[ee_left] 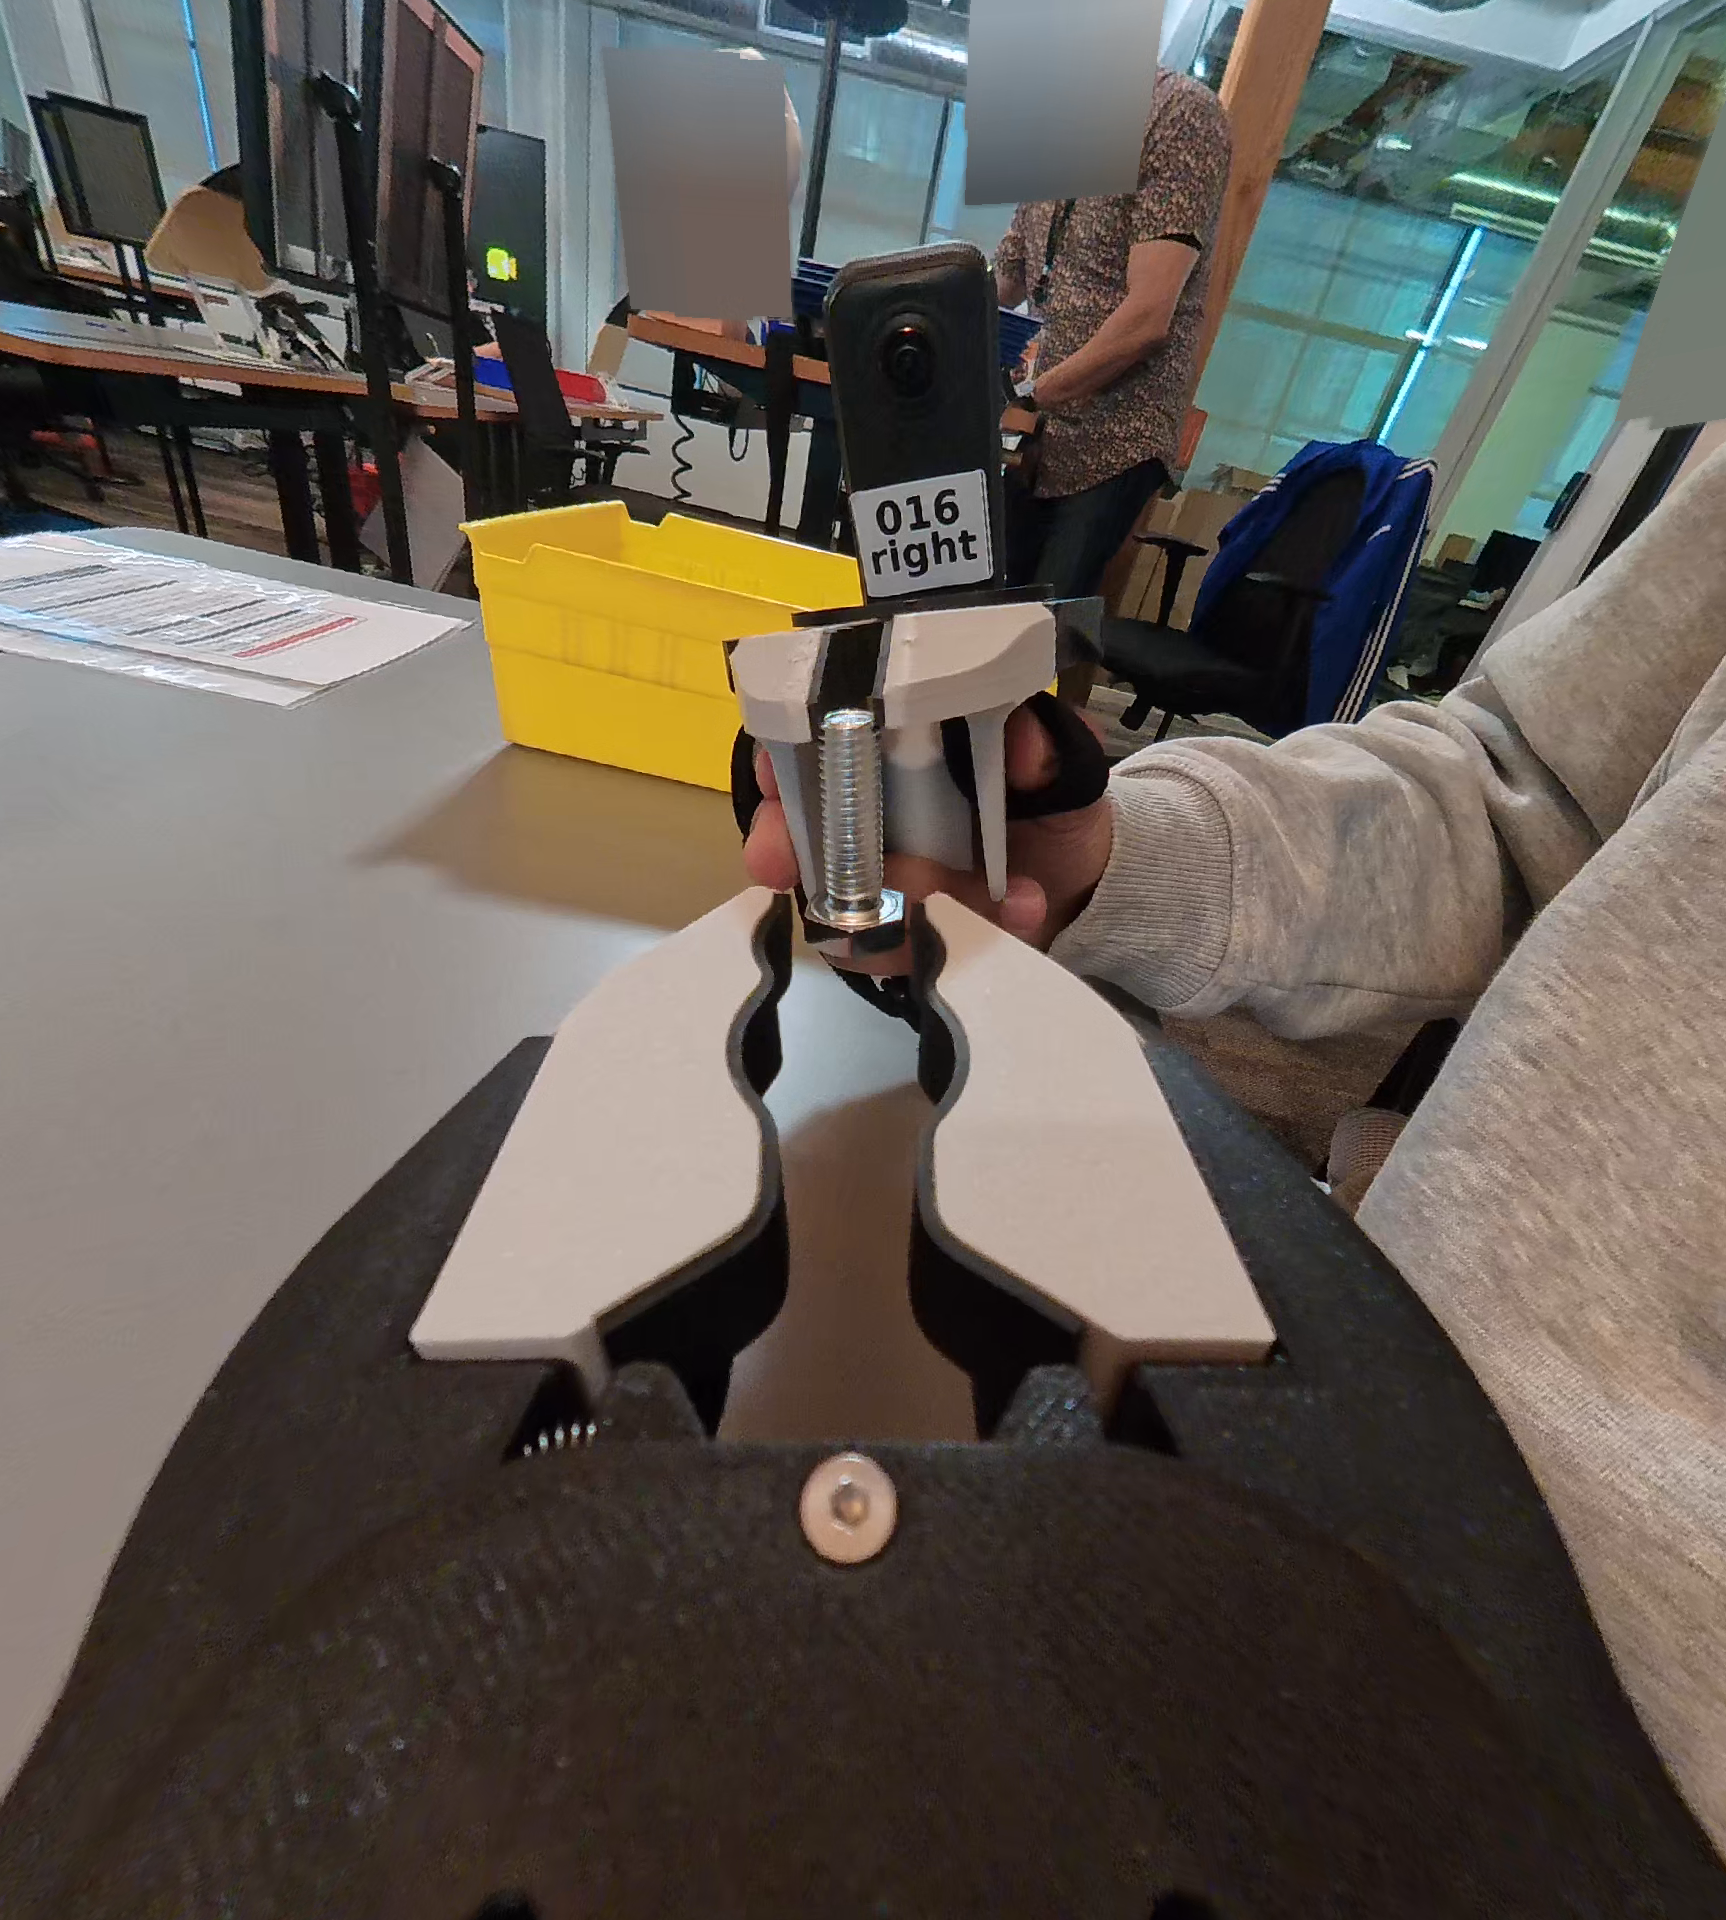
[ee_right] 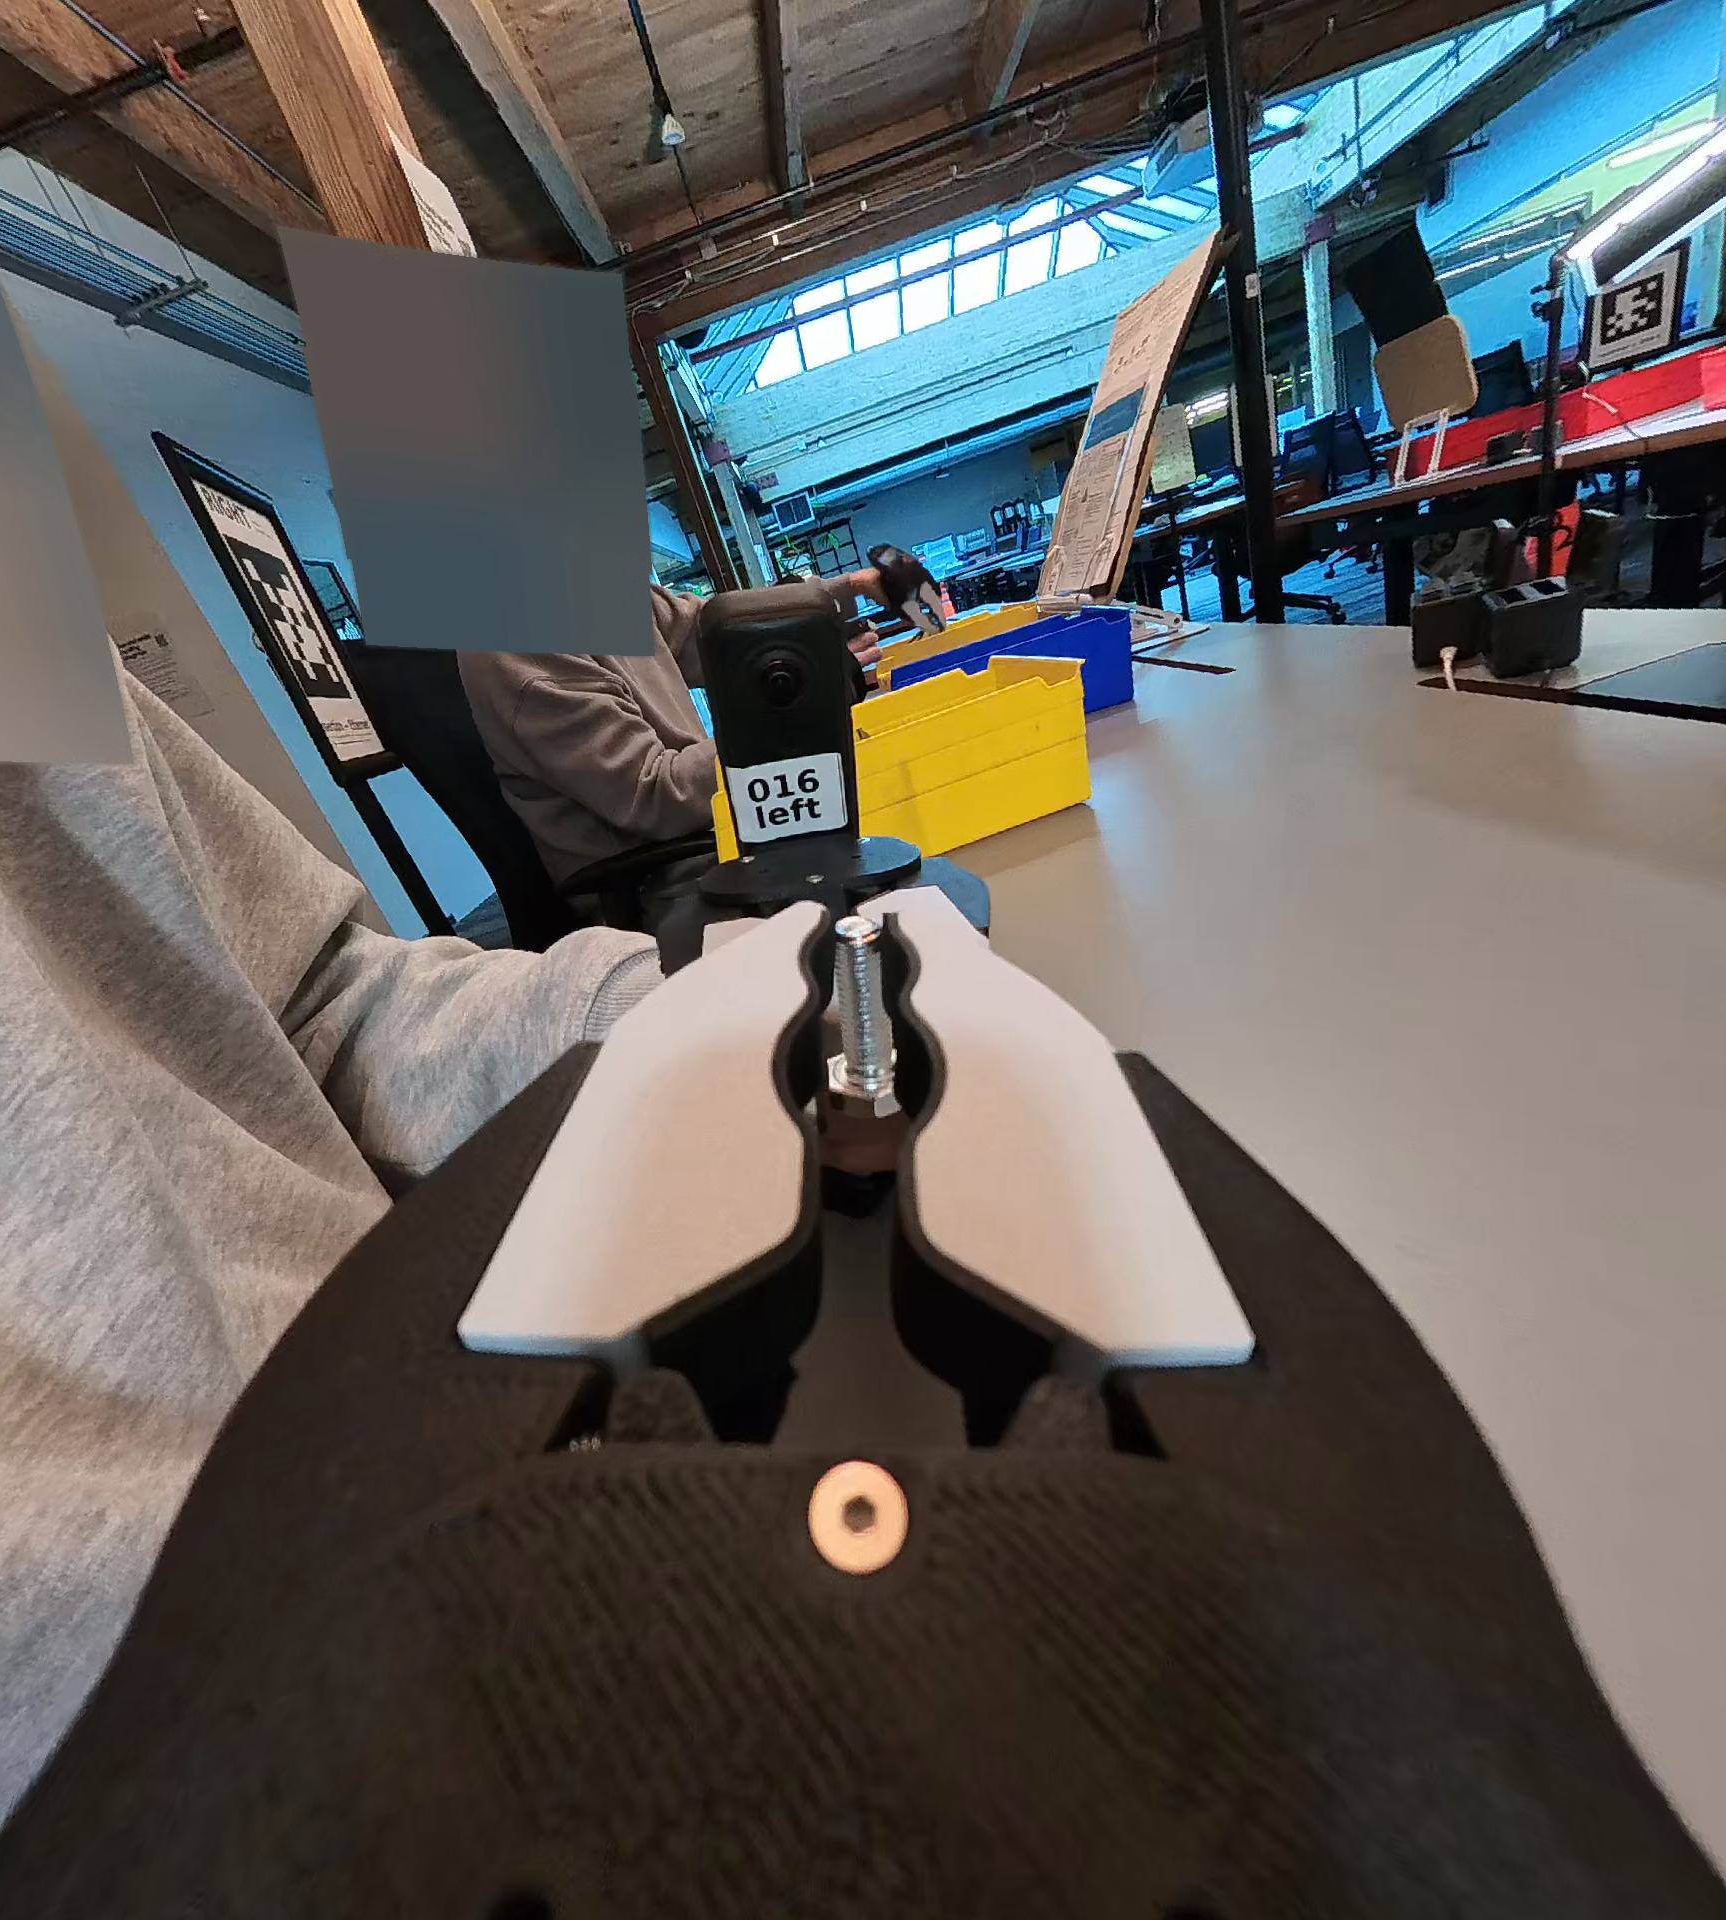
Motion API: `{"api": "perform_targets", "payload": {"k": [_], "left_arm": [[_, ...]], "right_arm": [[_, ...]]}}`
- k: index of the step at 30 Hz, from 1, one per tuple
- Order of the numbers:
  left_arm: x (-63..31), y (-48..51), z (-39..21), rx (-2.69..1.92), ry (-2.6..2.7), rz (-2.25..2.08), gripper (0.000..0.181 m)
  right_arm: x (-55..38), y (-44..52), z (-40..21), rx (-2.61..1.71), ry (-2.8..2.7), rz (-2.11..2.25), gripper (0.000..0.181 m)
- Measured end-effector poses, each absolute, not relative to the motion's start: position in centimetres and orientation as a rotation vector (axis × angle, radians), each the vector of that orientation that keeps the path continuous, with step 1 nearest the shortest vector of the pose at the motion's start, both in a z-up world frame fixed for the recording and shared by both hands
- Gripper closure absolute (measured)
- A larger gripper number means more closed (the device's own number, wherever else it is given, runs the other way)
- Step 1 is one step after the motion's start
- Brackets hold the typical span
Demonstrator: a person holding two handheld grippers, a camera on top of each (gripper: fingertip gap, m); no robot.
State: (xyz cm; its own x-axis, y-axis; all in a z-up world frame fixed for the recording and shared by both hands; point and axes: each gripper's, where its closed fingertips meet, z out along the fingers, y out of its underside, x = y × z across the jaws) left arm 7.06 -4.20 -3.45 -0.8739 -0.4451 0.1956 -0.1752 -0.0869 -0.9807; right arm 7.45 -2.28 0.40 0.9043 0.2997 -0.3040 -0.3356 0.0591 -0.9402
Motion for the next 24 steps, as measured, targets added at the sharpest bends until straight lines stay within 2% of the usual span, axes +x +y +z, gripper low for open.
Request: {"api": "perform_targets", "payload": {"k": [14,17,24], "left_arm": [[7.3,-4.2,-3.3,-0.677,1.950,-2.062,0.162],[7.6,-4.0,-3.2,-0.685,1.925,-2.038,0.162],[8.2,-3.3,-2.9,-0.702,1.867,-2.009,0.162]], "right_arm": [[7.2,-2.2,0.7,-1.431,0.008,0.440,0.172],[7.6,-2.3,0.8,-1.421,0.019,0.415,0.163],[9.5,-3.2,1.1,-1.371,0.099,0.411,0.165]]}}
